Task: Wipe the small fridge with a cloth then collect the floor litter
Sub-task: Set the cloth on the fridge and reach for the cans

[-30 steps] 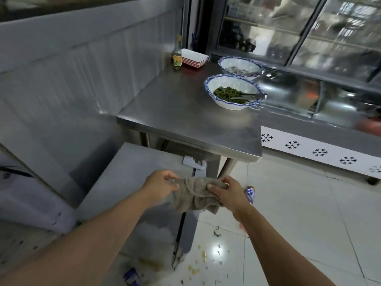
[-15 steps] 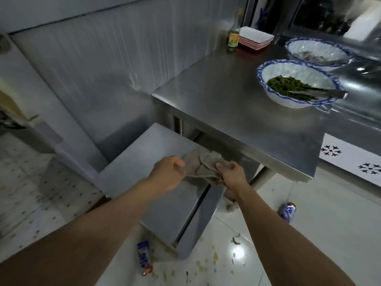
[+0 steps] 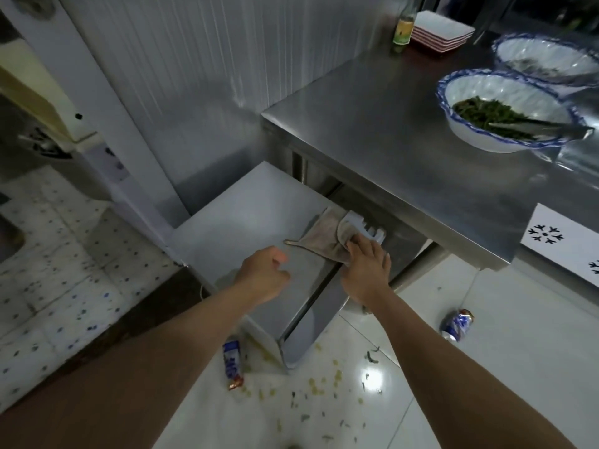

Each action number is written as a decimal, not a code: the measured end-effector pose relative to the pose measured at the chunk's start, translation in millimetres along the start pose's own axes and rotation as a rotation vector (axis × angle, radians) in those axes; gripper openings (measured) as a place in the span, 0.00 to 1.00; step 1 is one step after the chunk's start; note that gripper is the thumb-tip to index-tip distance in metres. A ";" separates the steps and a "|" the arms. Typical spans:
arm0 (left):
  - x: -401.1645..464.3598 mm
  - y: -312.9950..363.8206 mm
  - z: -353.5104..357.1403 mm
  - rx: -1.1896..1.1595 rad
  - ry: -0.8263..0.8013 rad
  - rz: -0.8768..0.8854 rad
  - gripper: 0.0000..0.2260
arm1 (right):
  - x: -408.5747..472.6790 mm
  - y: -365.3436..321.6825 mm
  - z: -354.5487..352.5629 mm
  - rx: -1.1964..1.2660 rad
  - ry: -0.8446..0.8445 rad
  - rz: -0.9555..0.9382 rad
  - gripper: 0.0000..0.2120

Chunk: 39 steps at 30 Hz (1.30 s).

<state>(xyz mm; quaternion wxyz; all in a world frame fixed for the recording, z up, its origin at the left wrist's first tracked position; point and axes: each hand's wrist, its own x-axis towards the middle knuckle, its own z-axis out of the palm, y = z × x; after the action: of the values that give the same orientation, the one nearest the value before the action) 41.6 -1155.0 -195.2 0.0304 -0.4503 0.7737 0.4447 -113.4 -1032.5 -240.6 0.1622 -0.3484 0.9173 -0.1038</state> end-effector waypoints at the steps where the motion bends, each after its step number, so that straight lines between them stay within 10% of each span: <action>1: -4.4 -3.8 -1.7 -0.003 0.001 -0.005 0.14 | -6.8 -3.9 -0.2 0.020 0.026 0.007 0.29; 18: -110.4 -147.6 -30.2 -0.102 -0.062 -0.057 0.15 | -198.8 -98.7 63.0 0.136 0.096 0.080 0.28; 39: -58.4 -439.1 134.8 -0.165 -0.100 -0.415 0.17 | -215.6 -57.4 387.4 0.163 -0.280 0.118 0.27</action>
<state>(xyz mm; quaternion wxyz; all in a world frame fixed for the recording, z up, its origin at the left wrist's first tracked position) 346.5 -1106.8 -540.4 0.1227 -0.5780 0.6229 0.5127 216.6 -959.6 -533.3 0.3222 -0.2906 0.8931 -0.1186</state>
